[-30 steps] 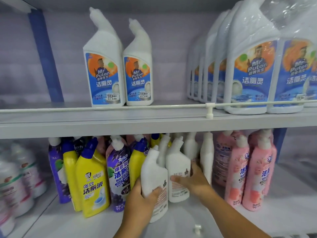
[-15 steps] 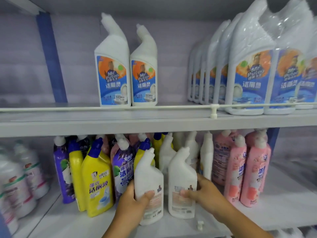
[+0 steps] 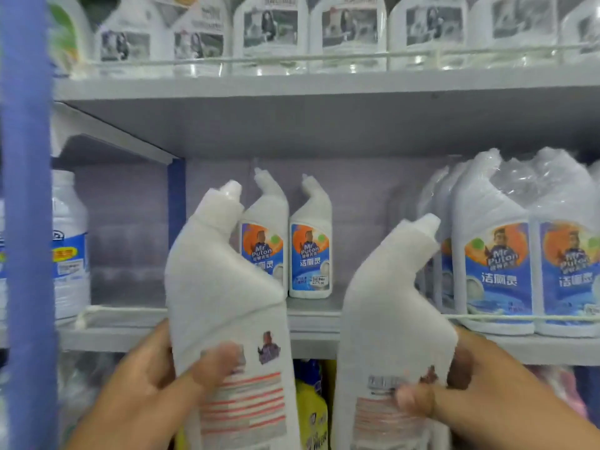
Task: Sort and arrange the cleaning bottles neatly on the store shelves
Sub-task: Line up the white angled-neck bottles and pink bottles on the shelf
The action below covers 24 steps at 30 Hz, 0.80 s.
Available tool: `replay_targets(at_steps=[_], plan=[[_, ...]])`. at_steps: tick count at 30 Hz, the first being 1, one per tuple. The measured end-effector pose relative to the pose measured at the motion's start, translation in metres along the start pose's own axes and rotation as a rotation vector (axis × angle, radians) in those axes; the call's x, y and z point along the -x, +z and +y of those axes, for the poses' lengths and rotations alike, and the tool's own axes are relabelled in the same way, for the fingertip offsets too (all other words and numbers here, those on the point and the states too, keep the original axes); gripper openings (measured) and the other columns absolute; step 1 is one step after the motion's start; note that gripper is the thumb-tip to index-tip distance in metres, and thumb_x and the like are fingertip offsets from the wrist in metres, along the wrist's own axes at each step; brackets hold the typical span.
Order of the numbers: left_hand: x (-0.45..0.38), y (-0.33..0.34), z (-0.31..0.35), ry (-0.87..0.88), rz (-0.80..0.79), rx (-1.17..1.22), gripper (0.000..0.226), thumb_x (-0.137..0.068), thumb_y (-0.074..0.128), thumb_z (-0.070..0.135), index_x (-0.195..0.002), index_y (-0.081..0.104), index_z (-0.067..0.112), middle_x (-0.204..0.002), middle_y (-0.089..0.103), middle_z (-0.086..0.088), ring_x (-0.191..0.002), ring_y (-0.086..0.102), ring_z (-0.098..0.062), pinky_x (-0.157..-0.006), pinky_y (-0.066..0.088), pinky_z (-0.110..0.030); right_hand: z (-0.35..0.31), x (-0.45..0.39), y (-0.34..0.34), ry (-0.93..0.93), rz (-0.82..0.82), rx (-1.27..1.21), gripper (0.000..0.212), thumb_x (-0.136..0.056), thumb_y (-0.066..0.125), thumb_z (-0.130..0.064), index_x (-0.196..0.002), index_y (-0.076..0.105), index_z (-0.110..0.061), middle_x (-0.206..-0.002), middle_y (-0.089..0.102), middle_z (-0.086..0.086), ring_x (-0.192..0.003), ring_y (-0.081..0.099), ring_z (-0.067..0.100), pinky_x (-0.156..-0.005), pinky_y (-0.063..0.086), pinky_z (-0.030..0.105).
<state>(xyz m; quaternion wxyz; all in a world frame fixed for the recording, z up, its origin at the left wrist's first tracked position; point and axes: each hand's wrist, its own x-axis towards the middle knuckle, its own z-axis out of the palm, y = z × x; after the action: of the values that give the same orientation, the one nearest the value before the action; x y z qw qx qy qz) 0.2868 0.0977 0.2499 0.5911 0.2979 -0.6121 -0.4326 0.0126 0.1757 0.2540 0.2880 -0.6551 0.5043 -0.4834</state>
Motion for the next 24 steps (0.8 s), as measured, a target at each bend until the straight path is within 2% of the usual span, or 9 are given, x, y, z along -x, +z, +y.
replay_targets(at_steps=[1,3,5,7,10,12,18,21,24], plan=[[-0.006,-0.007,0.010,0.036,-0.037,-0.013,0.060,-0.032,0.101,0.053,-0.085,0.081,0.033,-0.091,0.081,0.001,-0.083,0.078,-0.016,-0.077,0.058,-0.038,-0.010,-0.007,-0.008,-0.031,0.021,0.010,0.064,-0.062,0.092,-0.023,-0.117,0.068,-0.045,-0.110,0.077,-0.012,-0.103,0.073,0.006,-0.086,0.058,0.025],[-0.034,-0.008,0.037,0.133,-0.038,-0.012,0.052,-0.045,0.097,0.048,-0.093,0.079,0.037,-0.099,0.080,-0.001,-0.088,0.078,-0.022,-0.082,0.056,-0.045,-0.038,-0.025,-0.018,-0.153,0.095,0.043,0.055,-0.058,0.092,-0.027,-0.110,0.075,-0.030,-0.104,0.079,-0.007,-0.095,0.076,0.011,-0.074,0.059,0.022],[-0.062,-0.007,0.056,0.183,-0.043,-0.061,0.041,-0.064,0.086,0.044,-0.101,0.075,0.032,-0.099,0.080,0.004,-0.087,0.078,-0.015,-0.080,0.055,-0.040,-0.064,-0.046,-0.025,-0.183,0.175,0.011,0.047,-0.060,0.093,-0.027,-0.104,0.075,-0.023,-0.099,0.080,-0.005,-0.087,0.078,0.014,-0.067,0.059,0.024],[-0.087,-0.004,0.062,0.189,-0.043,-0.105,0.033,-0.075,0.075,0.039,-0.106,0.070,0.030,-0.096,0.080,0.007,-0.086,0.077,-0.013,-0.076,0.057,-0.037,-0.080,-0.068,-0.027,-0.189,0.205,0.004,0.039,-0.070,0.080,-0.026,-0.107,0.072,-0.020,-0.097,0.080,-0.003,-0.085,0.078,0.014,-0.063,0.060,0.023],[-0.121,-0.004,0.056,0.158,-0.051,-0.163,0.024,-0.085,0.075,0.034,-0.108,0.068,0.032,-0.098,0.080,0.007,-0.092,0.077,-0.018,-0.087,0.060,-0.049,-0.087,-0.098,-0.025,-0.150,0.223,0.038,0.036,-0.078,0.080,-0.027,-0.112,0.069,-0.021,-0.100,0.080,-0.003,-0.090,0.078,0.016,-0.073,0.063,0.036],[-0.140,-0.006,0.046,0.134,-0.055,-0.194,0.023,-0.086,0.077,0.034,-0.107,0.069,0.033,-0.098,0.080,0.007,-0.094,0.076,-0.019,-0.091,0.059,-0.051,-0.077,-0.117,-0.023,-0.102,0.221,0.056,0.032,-0.083,0.079,-0.026,-0.113,0.069,-0.020,-0.100,0.080,-0.003,-0.090,0.077,0.016,-0.077,0.064,0.040],[-0.170,-0.004,0.019,0.018,-0.108,-0.206,0.020,-0.091,0.074,0.029,-0.110,0.068,0.024,-0.094,0.080,0.006,-0.094,0.076,-0.020,-0.085,0.060,-0.045,-0.053,-0.155,-0.014,0.058,0.180,0.146,0.033,-0.085,0.079,-0.031,-0.115,0.068,-0.024,-0.100,0.079,-0.007,-0.091,0.077,0.015,-0.079,0.064,0.044],[-0.180,-0.005,0.005,-0.020,-0.134,-0.250,0.021,-0.090,0.076,0.029,-0.109,0.067,0.026,-0.095,0.080,0.005,-0.094,0.076,-0.020,-0.085,0.060,-0.045,-0.044,-0.165,-0.013,0.098,0.169,0.184,0.037,-0.084,0.081,-0.032,-0.117,0.067,-0.025,-0.101,0.079,-0.008,-0.091,0.077,0.014,-0.076,0.064,0.042],[-0.185,-0.009,-0.005,-0.032,-0.176,-0.288,0.021,-0.091,0.074,0.031,-0.111,0.067,0.028,-0.096,0.080,0.007,-0.093,0.076,-0.018,-0.085,0.060,-0.045,-0.035,-0.171,-0.012,0.131,0.163,0.180,0.041,-0.082,0.082,-0.032,-0.118,0.066,-0.025,-0.103,0.079,-0.007,-0.094,0.077,0.016,-0.081,0.064,0.045]])
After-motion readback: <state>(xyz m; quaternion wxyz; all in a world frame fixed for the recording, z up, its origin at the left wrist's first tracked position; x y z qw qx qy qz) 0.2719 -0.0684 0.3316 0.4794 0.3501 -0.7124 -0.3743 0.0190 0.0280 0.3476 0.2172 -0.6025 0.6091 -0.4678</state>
